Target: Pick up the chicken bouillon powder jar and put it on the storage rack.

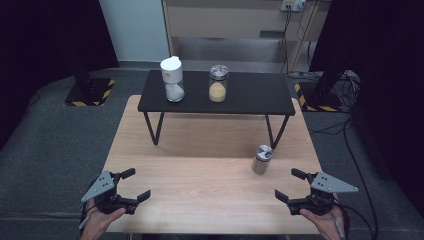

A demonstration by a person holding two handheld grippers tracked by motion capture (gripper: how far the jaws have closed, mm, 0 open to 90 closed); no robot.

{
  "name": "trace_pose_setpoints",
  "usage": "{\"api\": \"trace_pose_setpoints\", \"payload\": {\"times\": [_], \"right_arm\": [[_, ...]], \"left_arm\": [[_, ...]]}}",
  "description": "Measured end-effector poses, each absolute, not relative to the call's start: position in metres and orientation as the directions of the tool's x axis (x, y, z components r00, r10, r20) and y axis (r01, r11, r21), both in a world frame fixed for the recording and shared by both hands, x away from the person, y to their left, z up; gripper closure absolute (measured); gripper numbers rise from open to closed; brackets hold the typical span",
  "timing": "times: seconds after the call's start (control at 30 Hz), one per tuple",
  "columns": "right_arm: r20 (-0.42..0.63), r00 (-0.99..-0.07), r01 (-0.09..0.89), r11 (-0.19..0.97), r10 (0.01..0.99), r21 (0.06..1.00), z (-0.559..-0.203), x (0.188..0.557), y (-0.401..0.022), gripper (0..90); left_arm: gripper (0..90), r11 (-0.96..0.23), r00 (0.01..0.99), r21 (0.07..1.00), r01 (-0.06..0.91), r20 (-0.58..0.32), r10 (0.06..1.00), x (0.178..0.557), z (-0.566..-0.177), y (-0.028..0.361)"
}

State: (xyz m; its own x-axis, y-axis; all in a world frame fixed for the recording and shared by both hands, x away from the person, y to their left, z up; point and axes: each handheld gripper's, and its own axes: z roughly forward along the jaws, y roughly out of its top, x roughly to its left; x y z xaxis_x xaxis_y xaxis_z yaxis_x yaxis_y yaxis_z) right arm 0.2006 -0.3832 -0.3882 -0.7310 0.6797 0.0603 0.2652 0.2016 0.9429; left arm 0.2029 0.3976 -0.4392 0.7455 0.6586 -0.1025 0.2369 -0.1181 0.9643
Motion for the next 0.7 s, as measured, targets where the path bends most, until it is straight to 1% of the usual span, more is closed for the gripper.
{"api": "trace_pose_setpoints", "payload": {"times": [0.7], "right_arm": [[0.063,-0.743,0.268,0.210,0.666,0.940,-0.3981,0.2077,-0.3807,6.0]], "left_arm": [[1.1,-0.113,0.750,0.966,0.231,-0.103,0.653,0.2016,-0.4396,0.3991]]}}
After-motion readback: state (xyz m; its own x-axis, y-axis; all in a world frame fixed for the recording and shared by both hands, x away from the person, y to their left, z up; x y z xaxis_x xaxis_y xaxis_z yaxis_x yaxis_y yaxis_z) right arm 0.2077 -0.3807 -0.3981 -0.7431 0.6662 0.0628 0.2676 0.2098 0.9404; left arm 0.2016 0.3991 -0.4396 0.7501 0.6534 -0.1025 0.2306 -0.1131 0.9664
